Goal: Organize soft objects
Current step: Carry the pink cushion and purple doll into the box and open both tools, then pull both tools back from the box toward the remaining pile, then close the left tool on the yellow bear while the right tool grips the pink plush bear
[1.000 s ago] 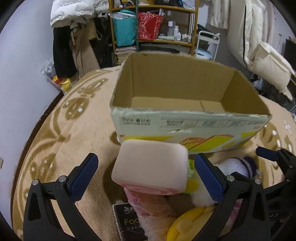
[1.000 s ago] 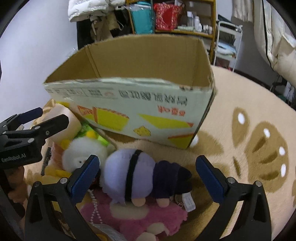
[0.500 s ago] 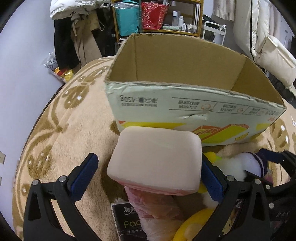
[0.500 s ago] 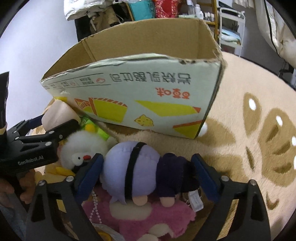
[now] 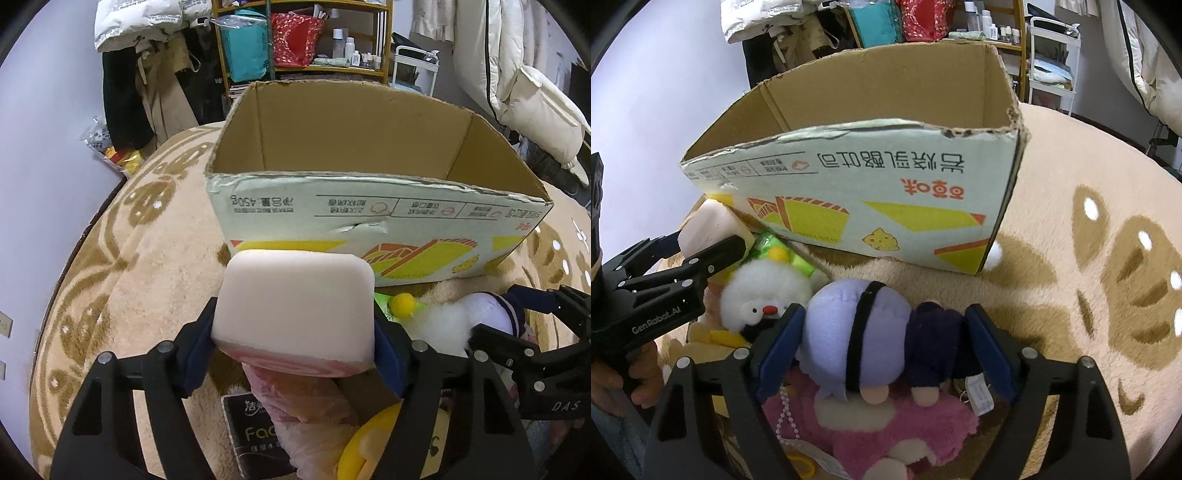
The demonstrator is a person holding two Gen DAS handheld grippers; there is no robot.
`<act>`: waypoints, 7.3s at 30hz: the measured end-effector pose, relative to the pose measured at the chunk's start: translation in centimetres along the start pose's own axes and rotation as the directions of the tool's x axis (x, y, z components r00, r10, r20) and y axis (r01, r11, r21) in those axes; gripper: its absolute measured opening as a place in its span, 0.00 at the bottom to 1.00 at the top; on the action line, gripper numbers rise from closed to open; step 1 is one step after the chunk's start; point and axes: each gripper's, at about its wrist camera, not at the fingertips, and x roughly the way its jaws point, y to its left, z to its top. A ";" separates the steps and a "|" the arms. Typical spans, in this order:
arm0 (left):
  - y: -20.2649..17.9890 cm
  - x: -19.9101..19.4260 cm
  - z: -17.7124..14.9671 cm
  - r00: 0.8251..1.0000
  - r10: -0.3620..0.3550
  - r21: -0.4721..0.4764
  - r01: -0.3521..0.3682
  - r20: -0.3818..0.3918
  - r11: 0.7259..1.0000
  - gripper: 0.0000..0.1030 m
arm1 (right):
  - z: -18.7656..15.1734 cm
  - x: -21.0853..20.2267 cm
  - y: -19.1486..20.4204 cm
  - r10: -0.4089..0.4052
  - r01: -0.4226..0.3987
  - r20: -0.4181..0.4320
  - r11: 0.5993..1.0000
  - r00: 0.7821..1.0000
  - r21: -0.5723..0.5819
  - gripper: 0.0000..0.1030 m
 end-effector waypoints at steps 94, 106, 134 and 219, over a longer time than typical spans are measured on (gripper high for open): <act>1.1 -11.4 9.6 0.974 -0.009 -0.040 0.018 0.226 0.999 0.99 | 7.6 -14.7 4.5 0.005 0.035 0.399 0.995 0.917 -0.093 1.00; 2.7 -16.7 4.4 0.977 0.014 -0.105 0.008 0.212 0.994 0.99 | 3.3 -18.4 5.1 0.010 0.000 0.392 1.000 0.920 -0.027 1.00; -0.5 -13.8 -2.8 0.999 -0.003 -0.085 0.007 0.052 0.996 0.99 | -2.0 -15.0 3.6 -0.024 0.004 0.216 0.996 0.976 0.094 1.00; -5.9 -2.2 -6.0 0.955 -0.058 0.131 0.100 -0.292 0.986 0.70 | -3.2 -1.0 -0.8 0.064 -0.009 -0.182 0.957 0.981 0.290 0.56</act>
